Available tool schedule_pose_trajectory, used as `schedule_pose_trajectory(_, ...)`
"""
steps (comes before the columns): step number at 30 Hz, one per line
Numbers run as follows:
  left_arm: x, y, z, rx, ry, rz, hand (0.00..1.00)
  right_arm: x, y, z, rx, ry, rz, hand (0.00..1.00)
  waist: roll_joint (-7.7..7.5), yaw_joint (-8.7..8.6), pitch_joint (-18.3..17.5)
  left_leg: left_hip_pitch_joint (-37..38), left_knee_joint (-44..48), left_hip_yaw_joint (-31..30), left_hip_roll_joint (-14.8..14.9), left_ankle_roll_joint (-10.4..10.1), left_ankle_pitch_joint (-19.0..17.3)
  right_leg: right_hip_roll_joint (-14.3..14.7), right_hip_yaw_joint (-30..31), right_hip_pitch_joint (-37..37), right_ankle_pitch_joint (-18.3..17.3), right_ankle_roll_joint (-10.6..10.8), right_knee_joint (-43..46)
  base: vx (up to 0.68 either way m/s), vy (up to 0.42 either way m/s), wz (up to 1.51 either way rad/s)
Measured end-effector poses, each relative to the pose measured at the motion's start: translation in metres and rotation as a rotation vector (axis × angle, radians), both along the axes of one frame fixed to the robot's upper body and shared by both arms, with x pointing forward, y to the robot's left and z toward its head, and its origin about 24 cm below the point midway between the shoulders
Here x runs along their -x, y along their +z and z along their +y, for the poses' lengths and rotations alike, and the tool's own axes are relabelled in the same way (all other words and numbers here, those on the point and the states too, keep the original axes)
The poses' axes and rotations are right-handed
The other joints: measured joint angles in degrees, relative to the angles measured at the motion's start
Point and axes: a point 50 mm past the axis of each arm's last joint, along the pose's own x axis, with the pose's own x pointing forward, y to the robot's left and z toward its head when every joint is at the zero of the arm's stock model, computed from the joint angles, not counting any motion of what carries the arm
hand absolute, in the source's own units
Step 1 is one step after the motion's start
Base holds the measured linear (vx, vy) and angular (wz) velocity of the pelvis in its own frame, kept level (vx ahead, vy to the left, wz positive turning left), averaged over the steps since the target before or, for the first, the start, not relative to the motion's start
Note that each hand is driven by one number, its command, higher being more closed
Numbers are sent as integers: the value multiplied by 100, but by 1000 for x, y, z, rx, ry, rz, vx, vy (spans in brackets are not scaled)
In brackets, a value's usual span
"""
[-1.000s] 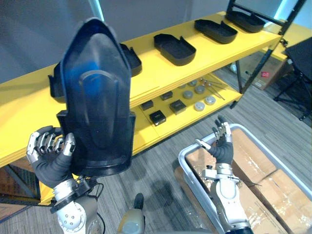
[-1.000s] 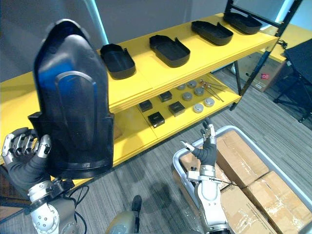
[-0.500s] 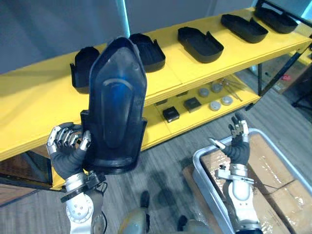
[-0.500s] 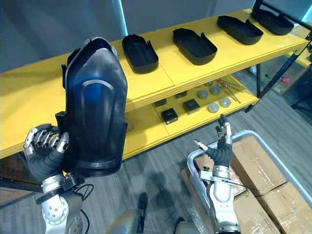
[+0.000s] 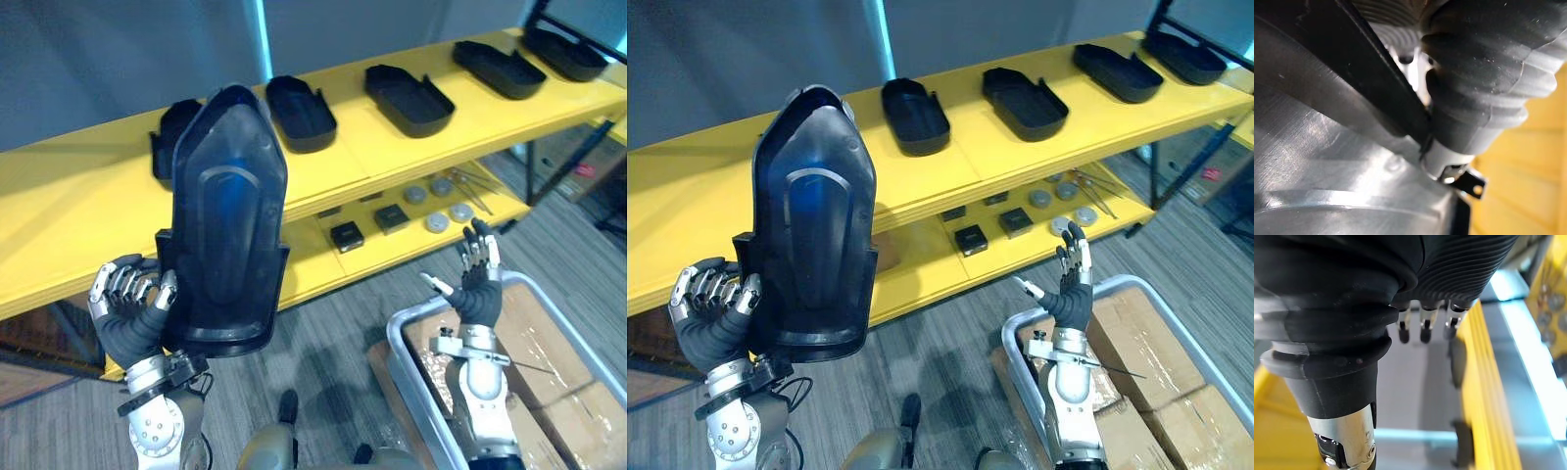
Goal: Walk over and take plastic housings, then place them on the shelf
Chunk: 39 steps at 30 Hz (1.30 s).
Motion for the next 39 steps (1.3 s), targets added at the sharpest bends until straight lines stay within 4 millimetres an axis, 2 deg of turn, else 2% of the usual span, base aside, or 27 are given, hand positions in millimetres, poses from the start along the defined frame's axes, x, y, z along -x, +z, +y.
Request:
schedule_pose_trajectory(2, 1, -1, 0, 1, 8, 5, 100, 3, 1, -12, 29, -39, 3, 0, 339, 51, -185, -105, 318, 740, 191, 24, 201, -174, -429, -3, -255, 126, 442, 66, 122, 142)
schedule_pose_trajectory(3, 3, -2, 0, 4, 11, 12, 100, 3, 1, -15, 46, -41, 8, 0, 423, 50, -239, -102, 267, 724, 185, -6, 659, -193, -494, -31, -371, 153, 716, 54, 90, 107)
schedule_pose_trajectory(4, 4, -3, 2, -3, 16, 19, 100, 3, -4, -17, 40, -42, 25, 0, 405, 50, -302, -36, 152, 438, -77, -183, 888, -450, -314, -170, -719, -99, 1102, 3, 114, 124)
schedule_pose_trajectory(5, 6, -2, 7, -15, 35, 13, 100, -2, -7, -11, 32, -14, 28, 0, 195, 81, -342, -186, 124, 128, -431, -428, 1156, -740, -121, -166, -970, -3, 1152, -37, 103, 133)
schedule_pose_trajectory(6, 4, -1, 9, -14, 45, 4, 100, -8, -8, -8, 22, -1, 23, 0, -120, 53, -258, -373, 336, -35, -619, -638, 1319, -1099, -224, -228, -952, 400, 1235, -44, 62, 77)
schedule_pose_trajectory(7, 5, -2, 11, -5, 58, 9, 100, -14, -8, -5, 19, 15, 24, 0, -151, 192, -225, -491, 688, -87, -512, -525, 1153, -1187, -153, -296, -917, 446, 1283, -6, 14, 5)
schedule_pose_trajectory(8, 7, -7, 15, -1, 81, 33, 100, -21, -6, 4, 17, 60, 15, 0, -123, 326, -211, -600, 1229, -7, -83, -423, 878, -1257, -71, -299, -830, 518, 1277, 33, 69, -20)
schedule_pose_trajectory(9, 7, -11, 16, -2, 84, 49, 100, -24, -4, 9, 19, 86, -1, 0, -81, 306, -215, -476, 1279, -30, 277, -545, 874, -1363, -64, -189, -816, 547, 1306, 51, 120, -8)
schedule_pose_trajectory(12, 12, -13, 15, -19, 73, 60, 100, -34, -8, 26, 26, 168, 13, 0, 75, 306, -219, 201, 741, -346, 776, -940, 1258, -1638, 62, 27, -727, 811, 1376, 86, 273, -12)
schedule_pose_trajectory(13, 11, -12, 14, -25, 66, 54, 100, -36, -9, 28, 26, 175, 18, 0, 124, 307, -213, 287, 732, -415, 728, -1209, 968, -1680, 108, 50, -692, 941, 1391, 107, 356, -5)
schedule_pose_trajectory(14, 9, -10, 14, -37, 52, 40, 100, -39, -13, 32, 19, 187, 34, 0, 175, 252, -241, 298, 830, -255, 676, -1397, 354, -1769, 120, 130, -539, 1198, 1295, 121, 416, 18)
schedule_pose_trajectory(15, 4, -5, 13, -53, 32, 14, 100, -39, -15, 37, 6, 195, 44, 0, 129, 250, -212, 285, 896, -210, 538, -1457, 14, -1890, 131, 230, -299, 1361, 1141, 142, 494, 27)
schedule_pose_trajectory(16, 2, -3, 13, -60, 27, 1, 100, -39, -17, 39, -3, 194, 49, 0, 44, 261, -159, 272, 970, -212, 449, -1404, -20, -1954, 136, 286, -130, 1380, 1070, 120, 468, 22)
schedule_pose_trajectory(17, 0, -1, 13, -64, 17, -11, 100, -39, -18, 45, -23, 204, 53, 0, -19, 265, -113, 228, 1118, -224, 440, -1298, -157, -1947, 136, 277, 329, 1382, 1033, 82, 361, 11)
schedule_pose_trajectory(19, -5, 1, 12, -91, -6, -14, 100, -39, -18, 49, -47, 199, 50, 0, -42, 260, -75, 306, 1257, -301, 447, -1194, -425, -1959, 161, 187, 943, 1132, 1381, 72, 314, 9)
schedule_pose_trajectory(20, -9, 2, 12, -124, -23, -10, 100, -38, -19, 50, -54, 195, 52, 0, -37, 262, -23, 430, 1212, -300, 455, -1117, -487, -2045, 267, -4, 1182, 761, 1820, 81, 297, 6)
schedule_pose_trajectory(21, -12, 1, 11, -145, -45, -3, 100, -36, -21, 51, -58, 194, 57, 0, 0, 236, 9, 568, 1129, -325, 502, -1021, -563, -1946, 637, -285, 913, 670, 2289, 60, 252, 17)
schedule_pose_trajectory(22, -13, 3, 12, -167, -59, -4, 100, -30, -22, 53, -48, 196, 60, 0, 24, 166, 20, 712, 963, -426, 552, -959, -616, -1545, 989, -531, 326, 904, 2374, 43, 194, 21)
schedule_pose_trajectory(23, -13, 3, 13, -169, -60, -4, 100, -29, -22, 53, -46, 197, 60, 0, 25, 157, 20, 716, 949, -443, 556, -958, -616, -1495, 1004, -552, 290, 901, 2344, 22, 151, 33)
schedule_pose_trajectory(24, -14, 4, 14, -177, -68, -10, 100, -25, -18, 55, -36, 205, 40, 0, 15, 93, 10, 762, 799, -482, 577, -922, -592, -1124, 1120, -771, 132, 843, 1917, 38, 69, 12)
schedule_pose_trajectory(25, -15, 5, 13, -174, -69, -15, 100, -24, -13, 59, -35, 221, 18, 0, 19, 74, 6, 800, 655, -443, 585, -898, -573, -789, 1144, -1079, 128, 794, 1281, 54, 61, 8)
schedule_pose_trajectory(27, -17, 7, 12, -168, -69, -26, 100, -24, -10, 60, -32, 228, 4, 0, 13, 60, 2, 798, 600, -405, 584, -937, -554, -570, 1252, -1285, 217, 699, 734, 87, -37, 4)
schedule_pose_trajectory(28, -19, 5, 11, -154, -63, -25, 100, -22, -9, 59, -23, 228, 0, 0, 12, -30, -19, 796, 579, -474, 586, -1031, -559, -345, 1566, -1378, 847, 526, 343, 142, -86, 12)
schedule_pose_trajectory(32, -20, 3, 7, -111, -42, -24, 100, -21, 9, 55, 56, 243, -73, 0, 352, -93, -71, 776, 410, -415, 896, -1308, -466, 12, 1550, -1415, 874, 383, 206, 215, -105, -6)
schedule_pose_trajectory(34, -22, 5, 5, -89, -31, -37, 100, -20, 18, 51, 82, 252, -107, 0, 360, -113, -67, 730, 533, -445, 978, -1317, -474, 111, 1507, -1390, 801, 275, 224, 179, -98, 7)
schedule_pose_trajectory(36, -27, 7, 3, -61, -27, -55, 100, -18, 29, 43, 113, 237, -152, 0, 241, -131, 38, 424, 1500, -491, 1041, -1095, -601, 76, 1373, -1189, 528, 230, 393, 131, -108, 25)
schedule_pose_trajectory(39, -26, 3, 3, -13, -2, -50, 100, -11, 40, 38, 126, 222, -214, 0, 243, -60, 43, 278, 2335, -667, 1072, -1047, -581, 53, 1368, -829, 346, 180, 418, 130, -115, 4)
